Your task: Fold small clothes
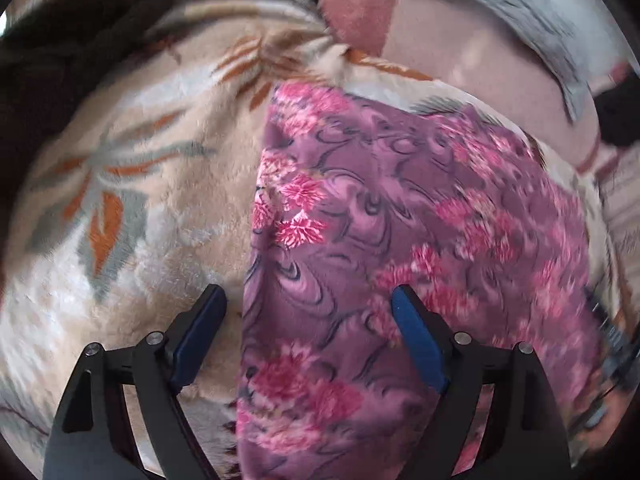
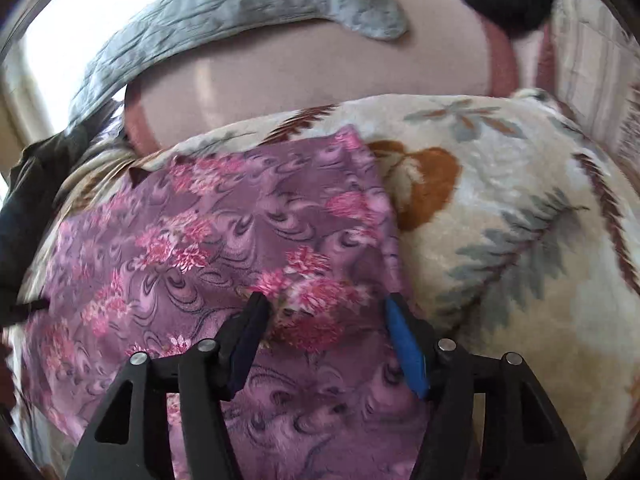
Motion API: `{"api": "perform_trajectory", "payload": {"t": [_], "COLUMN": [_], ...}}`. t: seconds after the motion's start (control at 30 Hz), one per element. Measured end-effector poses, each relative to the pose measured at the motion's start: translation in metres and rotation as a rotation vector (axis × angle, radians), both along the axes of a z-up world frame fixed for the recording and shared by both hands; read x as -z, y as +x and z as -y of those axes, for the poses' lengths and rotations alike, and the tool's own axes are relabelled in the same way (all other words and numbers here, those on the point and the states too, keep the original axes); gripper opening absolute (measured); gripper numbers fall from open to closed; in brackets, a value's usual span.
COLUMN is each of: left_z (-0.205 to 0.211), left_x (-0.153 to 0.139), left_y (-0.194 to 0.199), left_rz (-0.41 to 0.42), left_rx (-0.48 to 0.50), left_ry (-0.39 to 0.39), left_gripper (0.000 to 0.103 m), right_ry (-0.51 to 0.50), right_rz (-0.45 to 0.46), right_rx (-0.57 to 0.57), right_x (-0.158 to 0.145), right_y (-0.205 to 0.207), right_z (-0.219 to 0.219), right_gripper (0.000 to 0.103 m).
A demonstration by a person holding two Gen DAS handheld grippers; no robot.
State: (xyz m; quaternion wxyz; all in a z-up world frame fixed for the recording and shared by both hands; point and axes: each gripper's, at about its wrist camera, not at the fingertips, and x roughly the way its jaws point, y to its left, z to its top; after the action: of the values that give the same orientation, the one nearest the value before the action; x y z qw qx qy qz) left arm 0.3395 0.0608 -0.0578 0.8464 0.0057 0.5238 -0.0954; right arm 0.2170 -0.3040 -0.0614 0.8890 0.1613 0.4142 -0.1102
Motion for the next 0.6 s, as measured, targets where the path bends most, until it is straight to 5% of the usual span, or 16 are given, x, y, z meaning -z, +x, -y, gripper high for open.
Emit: {"api": "perform_trajectory", "payload": {"t": [0.13,0.2,0.3,0.4,0.47,0.6], "left_z": [-0.016,-0.021,-0.011,0.012,0.011,-0.02], "left_x": [-0.016,-0.012,0.003,0.003,-0.003,-0.017], "left_y": [-0.023,-0.034,-0.049,-0.074,-0.082,-0.071], "left_rz": [-0.034,-0.052,-0.046,-0.004,0.009,-0.007], "left_rx": [0.016,0.016,0.083,0.197,0.241,0.167], "left_ry": [-0.195,-0.214,-0.099,0.11,0.105,0.037], "left_gripper": [0.085,0.085,0.085,0.085,0.085,0.085], "right_ry": [0.04,0.001,-0.007,-0.099,-0.119,-0.148], "right_rz": [0.093,0.105,-0.03,-0.033,-0.038,0.051], "right_rx": [0.005,-0.015,-0.057,-0.052,-0.033,-0.212], "right_x": [-0.028,-0.028,0.007,0.004,-0.009,-0.032], "right_y": [-0.029,-0.047,-0.054,-0.057,-0.056,-0.062], "right_z": [-0.02,-0.039,-0.058,-0.068,-0.08,-0.142], "right_gripper": [0.06,0.06,0.062,0.061,0.062,0.062]}}
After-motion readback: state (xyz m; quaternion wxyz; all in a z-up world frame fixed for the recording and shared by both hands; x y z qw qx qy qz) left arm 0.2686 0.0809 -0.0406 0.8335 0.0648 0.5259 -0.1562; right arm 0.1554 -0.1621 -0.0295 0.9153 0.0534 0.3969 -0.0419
